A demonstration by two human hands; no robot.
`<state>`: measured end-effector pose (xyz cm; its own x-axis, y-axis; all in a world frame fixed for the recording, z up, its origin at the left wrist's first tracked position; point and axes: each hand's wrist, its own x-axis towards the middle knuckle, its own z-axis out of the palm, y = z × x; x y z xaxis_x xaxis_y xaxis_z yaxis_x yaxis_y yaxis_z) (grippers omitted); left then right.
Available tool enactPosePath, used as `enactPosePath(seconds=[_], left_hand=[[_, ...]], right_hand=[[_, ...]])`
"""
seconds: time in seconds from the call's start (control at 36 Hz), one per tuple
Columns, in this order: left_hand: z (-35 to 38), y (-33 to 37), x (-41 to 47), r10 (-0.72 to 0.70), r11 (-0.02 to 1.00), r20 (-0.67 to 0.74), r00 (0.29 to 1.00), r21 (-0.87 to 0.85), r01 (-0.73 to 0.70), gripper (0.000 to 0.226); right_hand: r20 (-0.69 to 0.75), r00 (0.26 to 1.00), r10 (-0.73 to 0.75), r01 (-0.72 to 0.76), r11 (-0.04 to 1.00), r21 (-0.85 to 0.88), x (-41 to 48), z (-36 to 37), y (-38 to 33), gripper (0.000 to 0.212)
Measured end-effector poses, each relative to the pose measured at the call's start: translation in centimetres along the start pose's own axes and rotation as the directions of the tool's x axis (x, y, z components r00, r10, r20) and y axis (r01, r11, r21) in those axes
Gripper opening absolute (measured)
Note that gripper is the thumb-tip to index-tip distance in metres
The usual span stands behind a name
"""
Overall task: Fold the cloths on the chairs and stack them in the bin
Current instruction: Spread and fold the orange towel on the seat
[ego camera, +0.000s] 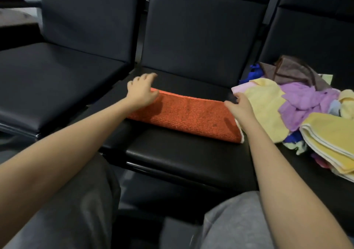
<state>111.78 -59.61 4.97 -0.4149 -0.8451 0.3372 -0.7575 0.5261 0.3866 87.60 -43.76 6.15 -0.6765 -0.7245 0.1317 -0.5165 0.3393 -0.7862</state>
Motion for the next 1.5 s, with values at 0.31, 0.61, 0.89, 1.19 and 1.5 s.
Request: enactPosePath(seconds=[0.31, 0.61, 0.89, 1.19, 1.5], left_hand=[[3.8, 1.4, -1.5, 0.092, 0.963, 0.553, 0.828, 0.163, -0.216, 0.051], [3.3, 4.1, -0.1, -0.415, 0.77, 0.618, 0.668, -0.152, 0.619, 0.07], [-0.8, 0.4, -0.9, -0.188, 0.979, 0.175, 0.966, -0.045, 0.199, 0.031], [-0.7, -6.9, -0.6, 0.05, 0.998, 0.441, 0.896, -0.06, -0.026, 0.083], [-2.7, -3.7, -3.7, 0.417, 0.906, 0.649, 0.637, -0.241, -0.347, 0.045]], right_hand=[[0.558, 0.825, 0.087, 0.374, 0.656, -0.656, -2.3, 4.3, -0.9, 0.055], [0.55, 0.811, -0.201, 0.53, 0.649, -0.545, -4.6, 6.1, -3.8, 0.045], [0.552, 0.822, -0.141, 0.382, 0.855, -0.35, -3.1, 5.6, -1.0, 0.069], [0.621, 0.753, -0.218, 0.548, 0.731, -0.407, -4.7, 6.0, -0.9, 0.057], [0.736, 0.668, -0.114, 0.335, 0.928, -0.16, -4.1, 2.9, -1.3, 0.037]])
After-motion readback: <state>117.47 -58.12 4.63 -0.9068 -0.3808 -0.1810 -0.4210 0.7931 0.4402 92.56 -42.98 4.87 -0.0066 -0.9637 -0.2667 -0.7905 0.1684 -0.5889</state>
